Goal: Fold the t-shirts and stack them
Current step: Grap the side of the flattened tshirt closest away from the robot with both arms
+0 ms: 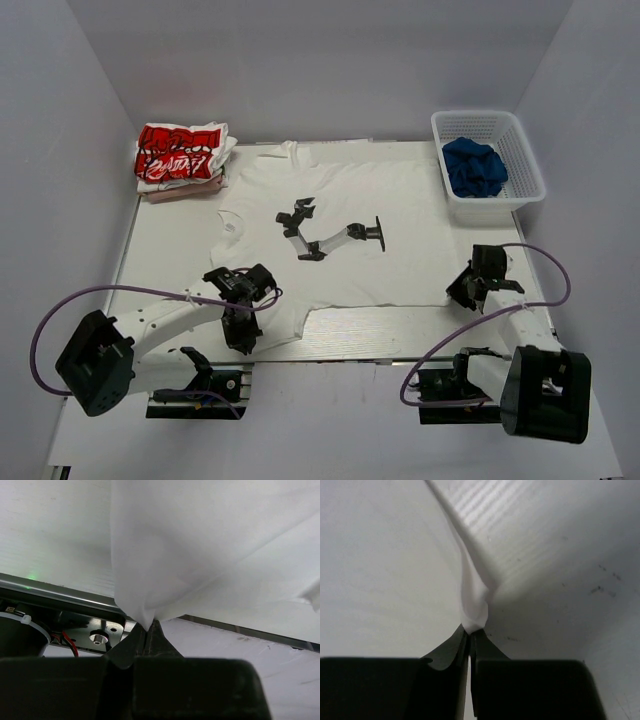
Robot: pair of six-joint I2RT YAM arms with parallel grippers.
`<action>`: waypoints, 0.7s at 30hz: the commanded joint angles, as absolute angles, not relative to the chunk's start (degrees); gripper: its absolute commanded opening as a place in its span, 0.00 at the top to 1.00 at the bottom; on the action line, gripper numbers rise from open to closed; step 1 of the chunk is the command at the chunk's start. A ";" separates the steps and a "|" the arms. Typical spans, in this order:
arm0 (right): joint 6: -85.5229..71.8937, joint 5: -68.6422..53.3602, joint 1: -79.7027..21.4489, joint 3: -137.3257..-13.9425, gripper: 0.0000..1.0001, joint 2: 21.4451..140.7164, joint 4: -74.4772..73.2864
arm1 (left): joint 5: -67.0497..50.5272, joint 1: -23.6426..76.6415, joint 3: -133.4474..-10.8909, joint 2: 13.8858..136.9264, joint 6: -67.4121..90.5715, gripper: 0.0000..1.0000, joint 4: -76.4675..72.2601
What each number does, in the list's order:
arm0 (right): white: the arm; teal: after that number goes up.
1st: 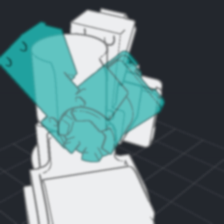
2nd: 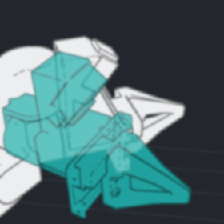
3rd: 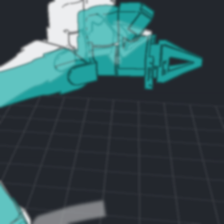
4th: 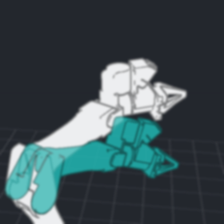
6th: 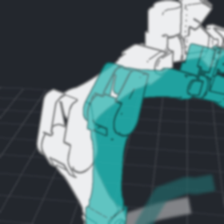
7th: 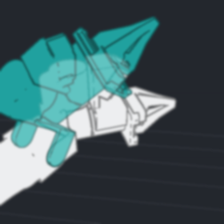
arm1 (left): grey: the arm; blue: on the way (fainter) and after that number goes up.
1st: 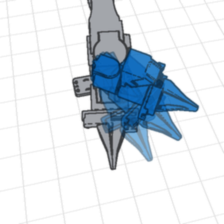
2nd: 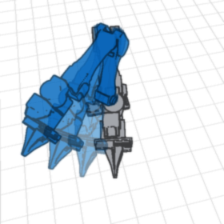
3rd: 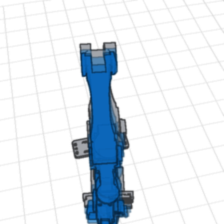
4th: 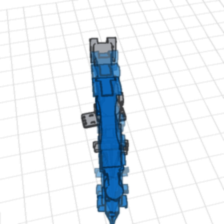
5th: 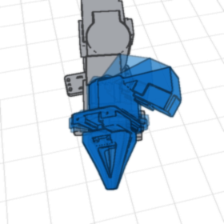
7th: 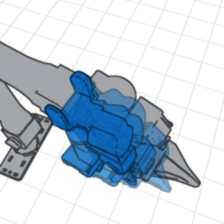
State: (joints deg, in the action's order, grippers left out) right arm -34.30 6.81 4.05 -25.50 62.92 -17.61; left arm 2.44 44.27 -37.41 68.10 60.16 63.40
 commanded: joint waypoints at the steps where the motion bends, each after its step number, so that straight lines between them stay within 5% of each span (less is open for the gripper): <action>1: -35.77 4.57 4.13 -22.42 1.00 56.28 -24.34 | 2.73 44.30 -39.02 65.66 60.82 1.00 64.95; 11: -36.04 2.65 3.96 -22.67 1.00 49.04 -27.07 | 1.32 43.77 -40.77 59.15 58.02 1.00 58.47; 21: -32.52 -1.67 2.99 -30.75 1.00 58.09 -21.81 | 19.22 42.54 -58.00 72.85 52.47 1.00 47.46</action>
State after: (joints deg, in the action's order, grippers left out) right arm -33.93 0.08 3.53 -27.00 57.36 -24.99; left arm 9.98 43.29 -54.19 70.91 54.33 50.30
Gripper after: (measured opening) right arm 0.012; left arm 0.029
